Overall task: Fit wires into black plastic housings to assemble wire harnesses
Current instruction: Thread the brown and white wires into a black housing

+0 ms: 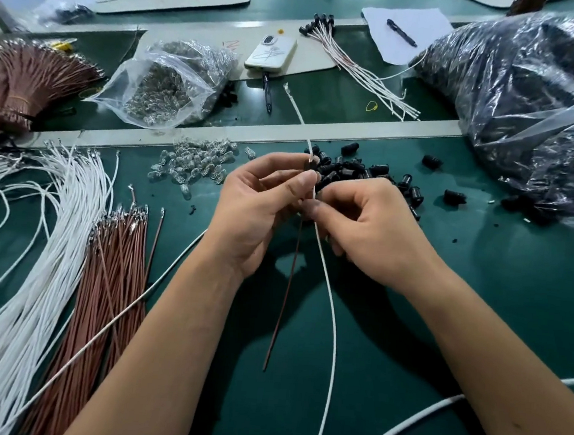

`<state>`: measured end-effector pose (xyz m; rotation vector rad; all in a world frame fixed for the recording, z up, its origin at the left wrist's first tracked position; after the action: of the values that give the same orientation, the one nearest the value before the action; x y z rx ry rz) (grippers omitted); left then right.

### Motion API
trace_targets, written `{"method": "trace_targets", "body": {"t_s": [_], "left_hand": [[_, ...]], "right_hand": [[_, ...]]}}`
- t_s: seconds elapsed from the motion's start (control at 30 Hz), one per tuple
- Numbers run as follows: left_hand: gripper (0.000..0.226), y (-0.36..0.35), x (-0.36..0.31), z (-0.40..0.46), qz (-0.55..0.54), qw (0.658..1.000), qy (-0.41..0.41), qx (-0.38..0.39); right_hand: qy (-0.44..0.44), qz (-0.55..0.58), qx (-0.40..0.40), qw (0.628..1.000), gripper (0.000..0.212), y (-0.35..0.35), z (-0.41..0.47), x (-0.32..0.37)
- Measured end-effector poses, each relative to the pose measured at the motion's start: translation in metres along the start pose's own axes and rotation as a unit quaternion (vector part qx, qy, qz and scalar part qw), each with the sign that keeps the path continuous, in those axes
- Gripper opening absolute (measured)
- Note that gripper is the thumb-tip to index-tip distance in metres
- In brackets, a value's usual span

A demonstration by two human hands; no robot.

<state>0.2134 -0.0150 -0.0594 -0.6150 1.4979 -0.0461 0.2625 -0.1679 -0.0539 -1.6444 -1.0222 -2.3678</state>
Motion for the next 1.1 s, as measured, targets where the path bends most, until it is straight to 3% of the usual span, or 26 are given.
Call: {"method": "trace_targets", "body": {"t_s": [0.23, 0.37, 0.6, 0.8, 0.9, 1.1], "left_hand": [[0.023, 0.005, -0.003, 0.002, -0.041, 0.999, -0.017, -0.012], [0.018, 0.005, -0.004, 0.001, -0.034, 0.999, -0.029, 0.016], [0.021, 0.001, -0.006, -0.001, -0.011, 0.997, -0.053, 0.052], [0.013, 0.002, -0.008, -0.002, 0.025, 0.998, -0.050, 0.025], [0.020, 0.004, -0.011, -0.002, 0.038, 0.998, -0.056, -0.002], [0.022, 0.007, -0.012, -0.001, 0.001, 0.999, -0.028, -0.016]], "right_hand": [[-0.011, -0.035, 0.159, 0.987, 0.023, 0.000, -0.002, -0.005], [-0.026, -0.031, 0.200, 0.979, 0.022, 0.006, -0.003, -0.006], [-0.013, 0.113, -0.006, 0.993, 0.026, -0.001, -0.001, -0.006], [-0.009, 0.100, 0.000, 0.995, 0.025, -0.001, 0.001, -0.012], [-0.003, 0.096, 0.001, 0.995, 0.025, -0.001, 0.001, -0.013], [-0.013, 0.101, 0.020, 0.995, 0.022, 0.002, 0.002, -0.016]]}}
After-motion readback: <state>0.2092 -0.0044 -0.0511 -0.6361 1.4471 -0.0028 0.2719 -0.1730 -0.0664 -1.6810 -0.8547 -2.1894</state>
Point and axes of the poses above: each hand's wrist, its own z-axis towards the middle knuckle, its own y-axis out of the back of the hand, x = y × z, the point moved 1 cm from there along z, towards the middle knuckle, and after that the axes turned 3 degrees about -x, right-handed, at the moved point
